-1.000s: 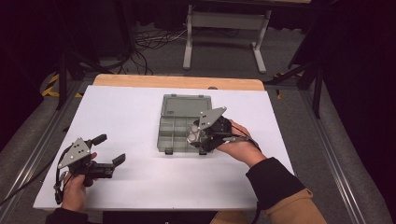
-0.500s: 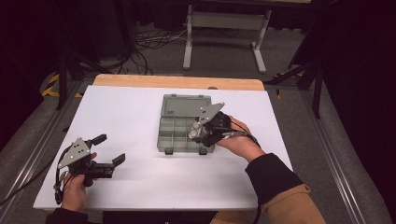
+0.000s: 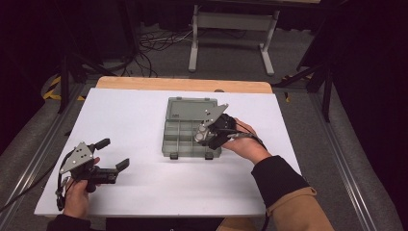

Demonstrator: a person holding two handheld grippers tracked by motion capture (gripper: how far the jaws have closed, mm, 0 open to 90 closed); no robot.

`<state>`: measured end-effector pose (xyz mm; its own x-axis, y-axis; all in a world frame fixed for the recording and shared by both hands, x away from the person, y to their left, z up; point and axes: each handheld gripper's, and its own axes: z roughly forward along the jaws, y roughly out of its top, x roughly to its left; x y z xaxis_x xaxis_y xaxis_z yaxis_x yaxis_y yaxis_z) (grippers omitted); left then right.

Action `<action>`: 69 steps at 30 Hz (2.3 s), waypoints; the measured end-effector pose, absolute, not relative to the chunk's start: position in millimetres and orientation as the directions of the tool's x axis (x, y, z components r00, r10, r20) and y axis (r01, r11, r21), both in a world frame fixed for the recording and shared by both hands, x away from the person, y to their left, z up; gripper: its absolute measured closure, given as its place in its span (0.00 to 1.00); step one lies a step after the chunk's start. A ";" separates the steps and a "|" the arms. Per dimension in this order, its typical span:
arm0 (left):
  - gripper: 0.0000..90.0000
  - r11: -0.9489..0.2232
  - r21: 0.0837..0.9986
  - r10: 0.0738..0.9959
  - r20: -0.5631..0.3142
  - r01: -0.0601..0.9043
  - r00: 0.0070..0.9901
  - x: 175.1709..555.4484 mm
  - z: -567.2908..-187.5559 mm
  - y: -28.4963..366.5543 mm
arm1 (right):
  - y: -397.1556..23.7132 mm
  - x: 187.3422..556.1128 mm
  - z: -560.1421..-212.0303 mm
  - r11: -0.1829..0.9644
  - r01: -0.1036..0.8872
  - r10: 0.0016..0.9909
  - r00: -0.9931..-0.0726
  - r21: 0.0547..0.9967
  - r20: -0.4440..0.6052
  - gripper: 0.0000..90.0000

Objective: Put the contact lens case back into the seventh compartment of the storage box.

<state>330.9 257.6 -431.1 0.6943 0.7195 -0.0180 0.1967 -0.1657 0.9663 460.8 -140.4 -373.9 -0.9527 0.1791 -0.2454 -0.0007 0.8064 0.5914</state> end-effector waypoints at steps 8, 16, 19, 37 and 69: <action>0.01 -0.166 0.966 0.719 -0.018 0.197 0.694 330.9 -431.1 257.7 | -137.7 464.8 -381.0 0.824 -0.004 0.153 -0.961 0.567 -0.229 0.29; 0.01 -0.166 0.966 0.720 -0.017 0.196 0.694 330.8 -431.0 257.7 | -136.9 467.3 -386.5 0.836 -0.006 0.128 -0.970 0.548 -0.206 0.29; 0.01 -0.168 0.966 0.720 -0.015 0.195 0.694 331.0 -431.0 258.0 | -136.0 468.2 -389.3 0.843 -0.007 0.120 -0.973 0.539 -0.199 0.29; 0.01 -0.165 0.966 0.721 -0.019 0.198 0.692 331.0 -431.0 258.5 | -131.2 470.1 -397.3 0.859 -0.006 0.099 -0.979 0.511 -0.177 0.29; 0.01 -0.162 0.966 0.725 -0.023 0.203 0.689 330.9 -431.1 258.4 | -136.4 469.9 -384.9 0.791 0.025 0.159 -0.973 0.611 -0.165 0.07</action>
<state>330.9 258.4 -431.1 0.6888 0.7246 -0.0234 0.2028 -0.1615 0.9658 469.9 -136.4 -384.9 -0.9733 0.1592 -0.1654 0.0255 0.7911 0.6112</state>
